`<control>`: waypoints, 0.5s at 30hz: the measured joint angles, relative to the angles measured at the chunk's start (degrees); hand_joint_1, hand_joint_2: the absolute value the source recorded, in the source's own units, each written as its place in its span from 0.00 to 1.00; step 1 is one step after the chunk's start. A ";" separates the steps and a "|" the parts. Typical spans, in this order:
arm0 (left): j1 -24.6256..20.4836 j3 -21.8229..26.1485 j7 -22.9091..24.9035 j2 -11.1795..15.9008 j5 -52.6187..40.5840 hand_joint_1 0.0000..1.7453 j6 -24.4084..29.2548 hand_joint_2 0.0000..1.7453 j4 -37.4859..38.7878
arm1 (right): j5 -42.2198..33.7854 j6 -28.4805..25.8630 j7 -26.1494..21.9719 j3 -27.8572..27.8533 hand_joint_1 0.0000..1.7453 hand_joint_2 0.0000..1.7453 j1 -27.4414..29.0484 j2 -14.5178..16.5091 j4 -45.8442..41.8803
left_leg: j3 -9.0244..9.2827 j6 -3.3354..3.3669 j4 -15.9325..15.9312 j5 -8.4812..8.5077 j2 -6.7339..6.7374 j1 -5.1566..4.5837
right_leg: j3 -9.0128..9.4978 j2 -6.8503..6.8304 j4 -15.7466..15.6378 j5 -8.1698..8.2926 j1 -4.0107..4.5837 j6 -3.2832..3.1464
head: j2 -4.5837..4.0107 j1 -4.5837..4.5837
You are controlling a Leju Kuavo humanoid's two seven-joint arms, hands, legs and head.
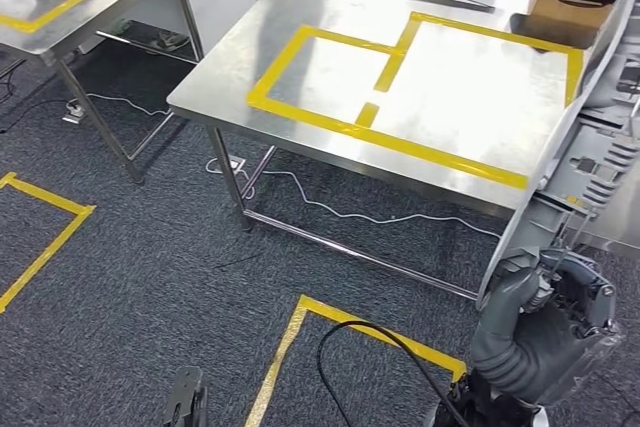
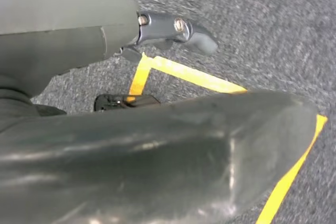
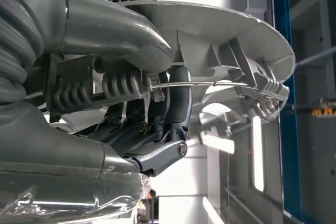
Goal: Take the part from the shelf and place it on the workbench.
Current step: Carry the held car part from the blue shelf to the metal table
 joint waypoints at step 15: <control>-0.13 0.15 0.54 0.16 -0.38 0.00 0.38 1.00 0.00 | -1.21 1.40 0.84 0.19 1.00 1.00 -0.07 0.03 -0.03 | -2.44 -1.95 1.50 1.43 -4.90 0.90 | -0.21 6.76 -0.51 0.33 -0.59 -0.97 | 0.00 -0.87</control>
